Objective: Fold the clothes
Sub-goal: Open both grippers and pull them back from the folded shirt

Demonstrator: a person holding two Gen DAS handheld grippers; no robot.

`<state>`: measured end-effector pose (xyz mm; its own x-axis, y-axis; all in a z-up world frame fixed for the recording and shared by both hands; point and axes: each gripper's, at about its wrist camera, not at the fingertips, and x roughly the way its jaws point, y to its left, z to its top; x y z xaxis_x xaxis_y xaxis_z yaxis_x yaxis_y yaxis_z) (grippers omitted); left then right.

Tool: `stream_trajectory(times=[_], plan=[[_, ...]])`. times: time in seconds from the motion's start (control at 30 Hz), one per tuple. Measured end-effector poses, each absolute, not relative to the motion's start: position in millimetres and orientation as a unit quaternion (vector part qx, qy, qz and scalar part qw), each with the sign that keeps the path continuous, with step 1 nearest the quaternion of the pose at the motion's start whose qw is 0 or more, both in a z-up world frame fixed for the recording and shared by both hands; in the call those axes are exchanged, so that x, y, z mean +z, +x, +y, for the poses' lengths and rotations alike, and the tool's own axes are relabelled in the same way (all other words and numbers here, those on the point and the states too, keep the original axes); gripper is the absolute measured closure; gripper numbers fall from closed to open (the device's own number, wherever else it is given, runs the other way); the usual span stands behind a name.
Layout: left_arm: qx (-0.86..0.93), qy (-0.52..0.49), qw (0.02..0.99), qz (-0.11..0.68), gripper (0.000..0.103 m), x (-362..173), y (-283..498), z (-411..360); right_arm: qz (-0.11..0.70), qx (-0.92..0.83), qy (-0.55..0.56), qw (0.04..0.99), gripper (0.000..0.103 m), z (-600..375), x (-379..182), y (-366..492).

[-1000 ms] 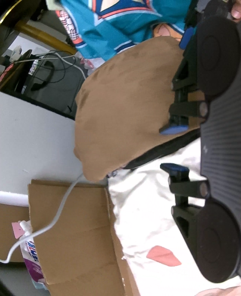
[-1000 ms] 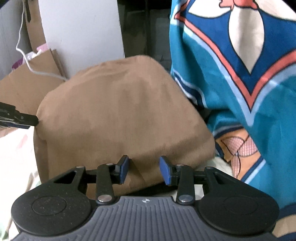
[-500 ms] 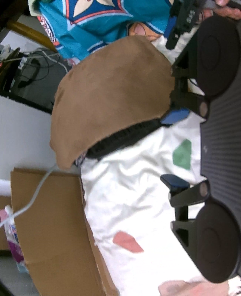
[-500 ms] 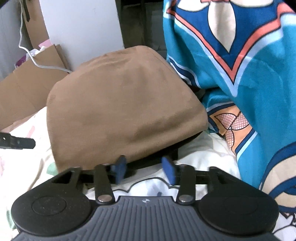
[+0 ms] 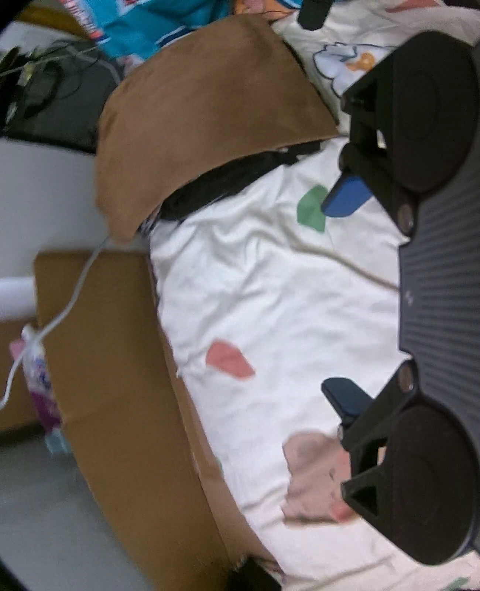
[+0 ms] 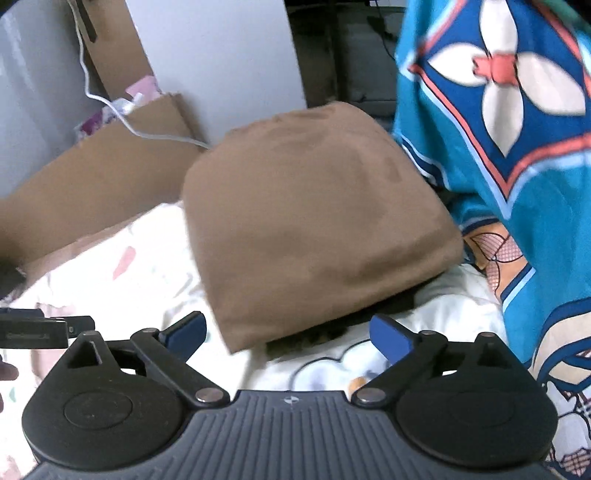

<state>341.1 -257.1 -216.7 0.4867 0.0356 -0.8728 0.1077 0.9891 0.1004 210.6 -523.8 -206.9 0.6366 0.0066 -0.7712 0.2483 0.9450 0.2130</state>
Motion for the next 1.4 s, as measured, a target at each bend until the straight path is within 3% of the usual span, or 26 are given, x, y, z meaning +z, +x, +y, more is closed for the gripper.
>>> stream_trajectory(times=[0.4, 0.87, 1.17, 1.4], plan=[[0.027, 0.018, 0.867, 0.497, 0.005, -110.3, 304.4, -211.8, 0.416, -0.052, 0.147, 0.896, 0.004, -502.7, -88.0, 191.2], [0.057, -0.03, 0.883, 0.465, 0.001, -1.4, 207.6, -159.6, 0.396, -0.014, 0.176, 0.901, 0.003, -461.3, 39.6, 92.8], [0.089, -0.06, 0.879, 0.464, 0.001, 29.4, 150.4, -134.3, 0.371, -0.043, 0.189, 0.908, 0.003, -442.2, 78.9, 38.4], [0.109, -0.093, 0.883, 0.446, 0.001, 31.3, 118.1, -118.6, 0.375, -0.04, 0.184, 0.908, 0.003, -413.6, 72.8, 17.4]])
